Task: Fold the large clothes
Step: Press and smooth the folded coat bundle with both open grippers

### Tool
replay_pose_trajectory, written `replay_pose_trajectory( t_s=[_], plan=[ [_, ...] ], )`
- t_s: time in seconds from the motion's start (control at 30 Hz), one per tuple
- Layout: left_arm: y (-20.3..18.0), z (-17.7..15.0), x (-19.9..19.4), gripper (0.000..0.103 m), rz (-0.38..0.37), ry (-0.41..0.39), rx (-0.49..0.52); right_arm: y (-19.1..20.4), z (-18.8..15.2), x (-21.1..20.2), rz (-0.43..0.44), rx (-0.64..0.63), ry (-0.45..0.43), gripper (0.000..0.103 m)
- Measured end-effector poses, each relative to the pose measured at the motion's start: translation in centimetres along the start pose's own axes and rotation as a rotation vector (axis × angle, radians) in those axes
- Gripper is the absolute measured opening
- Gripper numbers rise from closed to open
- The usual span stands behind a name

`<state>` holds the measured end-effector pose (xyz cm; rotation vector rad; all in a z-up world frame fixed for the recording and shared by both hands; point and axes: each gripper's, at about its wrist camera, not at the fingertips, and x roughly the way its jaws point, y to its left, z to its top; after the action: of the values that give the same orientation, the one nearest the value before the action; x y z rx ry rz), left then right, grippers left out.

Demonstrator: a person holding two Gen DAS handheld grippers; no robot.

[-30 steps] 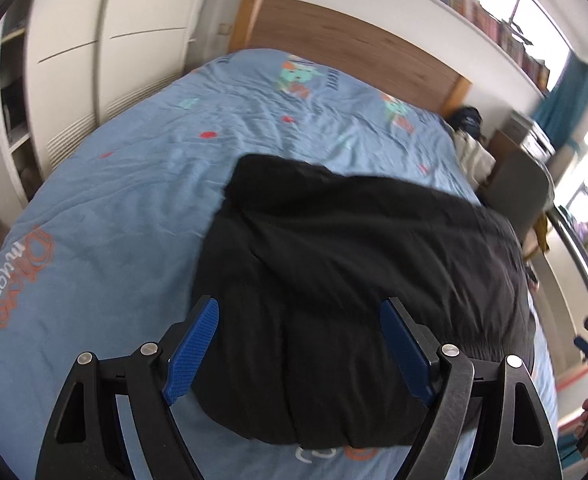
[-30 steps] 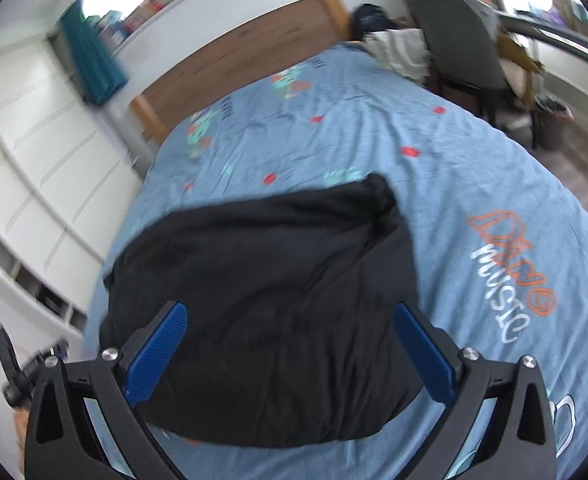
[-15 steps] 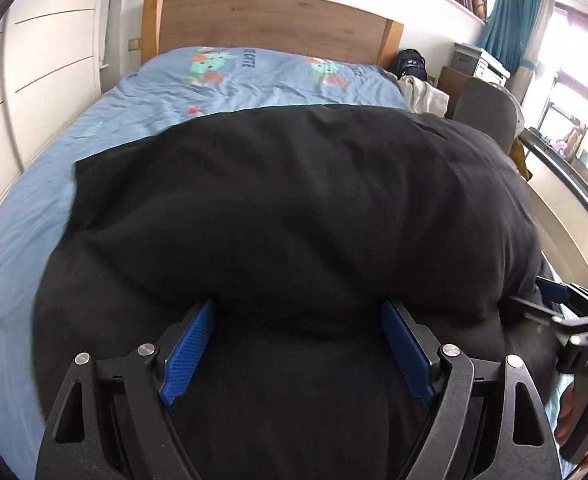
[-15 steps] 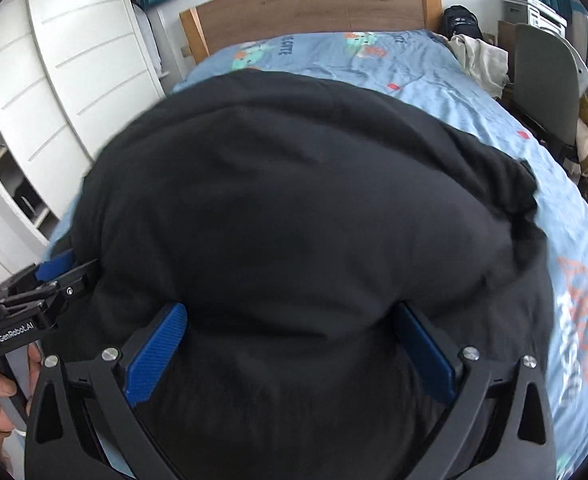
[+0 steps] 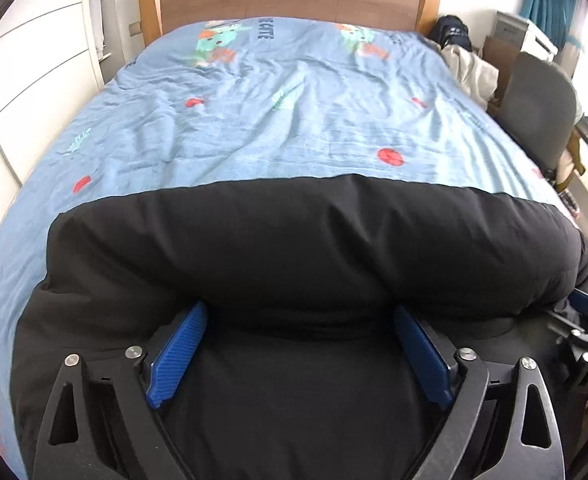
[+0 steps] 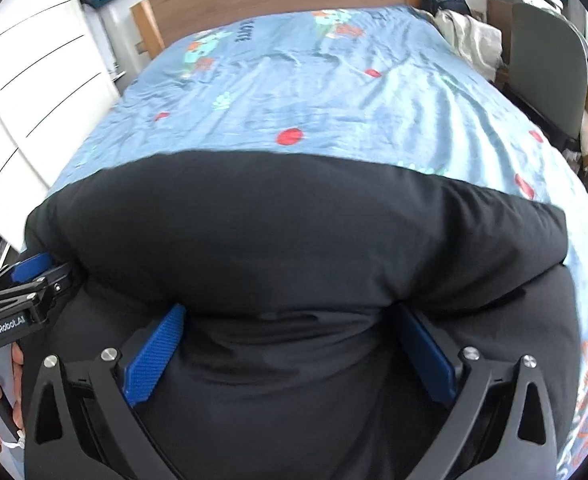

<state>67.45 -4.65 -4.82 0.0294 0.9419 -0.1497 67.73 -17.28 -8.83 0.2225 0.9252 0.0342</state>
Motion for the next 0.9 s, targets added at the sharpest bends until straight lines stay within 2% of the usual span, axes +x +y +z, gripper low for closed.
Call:
replay_pose_trajectory(
  t_s=[0.17, 0.27, 0.37, 0.47, 0.57, 0.6, 0.63, 0.73, 0.9],
  plan=[
    [-0.1, 0.2, 2.5, 0.102, 0.009, -0.005, -0.002, -2.4, 0.7, 2.5, 0.019, 0.054, 0.014, 0.103],
    [0.7, 0.1, 2.8, 0.103, -0.020, -0.005, -0.018, -3.5, 1.0, 2.8, 0.023, 0.042, 0.012, 0.103],
    [2.2, 0.3, 2.5, 0.103, -0.003, -0.001, -0.028, -5.8, 0.8, 2.3, 0.000, 0.067, 0.016, 0.103],
    [5.0, 0.4, 2.3, 0.103, 0.070, 0.039, -0.041, -9.0, 0.3, 1.5, -0.079, 0.118, 0.025, 0.103],
    [8.7, 0.0, 1.7, 0.103, 0.151, 0.087, -0.090, -12.1, -0.6, 0.5, -0.244, 0.148, 0.062, 0.103],
    [10.1, -0.2, 1.2, 0.103, 0.183, 0.093, -0.112, -12.9, -0.9, 0.1, -0.257, 0.161, 0.071, 0.103],
    [11.3, -0.5, 0.5, 0.102, 0.205, 0.094, -0.134, -13.7, -1.4, -0.5, -0.246, 0.179, 0.074, 0.103],
    [13.5, -2.1, -2.2, 0.100, 0.190, 0.054, -0.163, -13.9, -2.3, -3.1, -0.227, 0.164, 0.048, 0.103],
    [13.8, -5.2, -7.1, 0.100, 0.112, -0.051, -0.126, -11.0, -3.8, -8.2, -0.127, 0.093, -0.058, 0.103]
  ],
)
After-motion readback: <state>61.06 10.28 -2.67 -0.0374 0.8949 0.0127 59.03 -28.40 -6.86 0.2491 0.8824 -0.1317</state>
